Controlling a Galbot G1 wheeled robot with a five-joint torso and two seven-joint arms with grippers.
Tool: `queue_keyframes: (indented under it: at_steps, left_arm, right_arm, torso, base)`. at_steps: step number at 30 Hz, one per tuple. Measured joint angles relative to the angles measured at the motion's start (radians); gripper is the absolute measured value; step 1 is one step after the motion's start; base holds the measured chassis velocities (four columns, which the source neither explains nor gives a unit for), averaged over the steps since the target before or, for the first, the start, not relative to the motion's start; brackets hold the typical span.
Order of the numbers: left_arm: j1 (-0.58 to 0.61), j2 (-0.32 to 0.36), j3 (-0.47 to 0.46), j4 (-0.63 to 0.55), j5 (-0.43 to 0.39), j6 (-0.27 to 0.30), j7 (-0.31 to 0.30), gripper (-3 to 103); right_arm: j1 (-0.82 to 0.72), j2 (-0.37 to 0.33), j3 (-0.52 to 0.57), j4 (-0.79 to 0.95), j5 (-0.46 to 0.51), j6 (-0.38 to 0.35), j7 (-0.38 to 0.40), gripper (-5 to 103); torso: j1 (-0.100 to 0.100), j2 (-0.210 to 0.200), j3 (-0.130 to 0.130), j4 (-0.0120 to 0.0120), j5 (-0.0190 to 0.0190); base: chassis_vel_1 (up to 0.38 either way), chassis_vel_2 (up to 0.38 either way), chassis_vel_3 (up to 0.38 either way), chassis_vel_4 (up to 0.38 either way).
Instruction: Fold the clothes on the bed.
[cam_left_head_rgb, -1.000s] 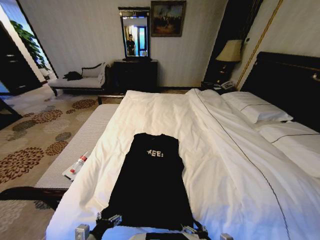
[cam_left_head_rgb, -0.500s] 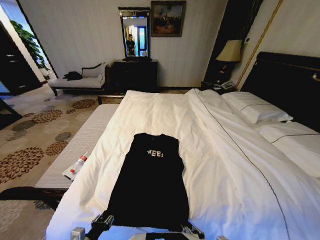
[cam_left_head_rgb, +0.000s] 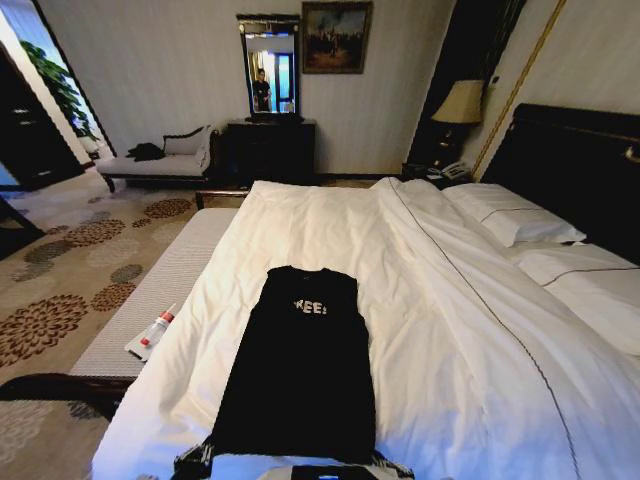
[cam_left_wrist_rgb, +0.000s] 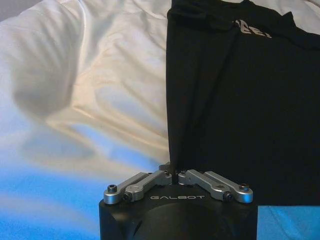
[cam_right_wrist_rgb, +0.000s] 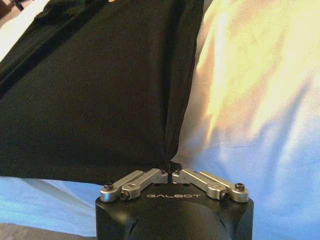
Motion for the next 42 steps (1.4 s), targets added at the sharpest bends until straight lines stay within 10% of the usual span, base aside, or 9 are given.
queue_keyframes:
  at_steps: [15, 26, 34, 42]
  left_arm:
    - [0.215, -0.009, -0.037, -0.044, 0.073, -0.139, 0.003, 0]
    - [0.171, -0.015, -0.027, -0.038, 0.086, -0.12, -0.029, -2]
    - [0.077, -0.009, -0.041, -0.148, 0.102, 0.03, -0.061, 29]
    - [0.05, 0.004, -0.08, -0.241, 0.109, 0.062, -0.065, 56]
  right_arm:
    - [-0.116, -0.045, 0.019, 0.074, -0.093, -0.064, 0.01, 0]
    - [-0.069, -0.066, 0.001, 0.049, -0.124, -0.034, 0.006, 1]
    - [-0.053, -0.105, 0.053, 0.118, -0.137, -0.03, 0.057, 33]
    - [-0.054, -0.152, 0.148, 0.254, -0.06, -0.06, 0.09, 54]
  torso:
    - [0.0, 0.0, 0.0, 0.0001, 0.0]
    - [0.0, 0.0, 0.0, 0.0002, 0.0]
    - [0.0, 0.0, 0.0, 0.0, 0.0001]
    - [0.0, 0.0, 0.0, 0.0001, 0.0001]
  base:
    - [0.0, 0.0, 0.0, 0.0]
    - [0.0, 0.0, 0.0, 0.0]
    - [0.0, 0.0, 0.0, 0.0]
    - [0.0, 0.0, 0.0, 0.0]
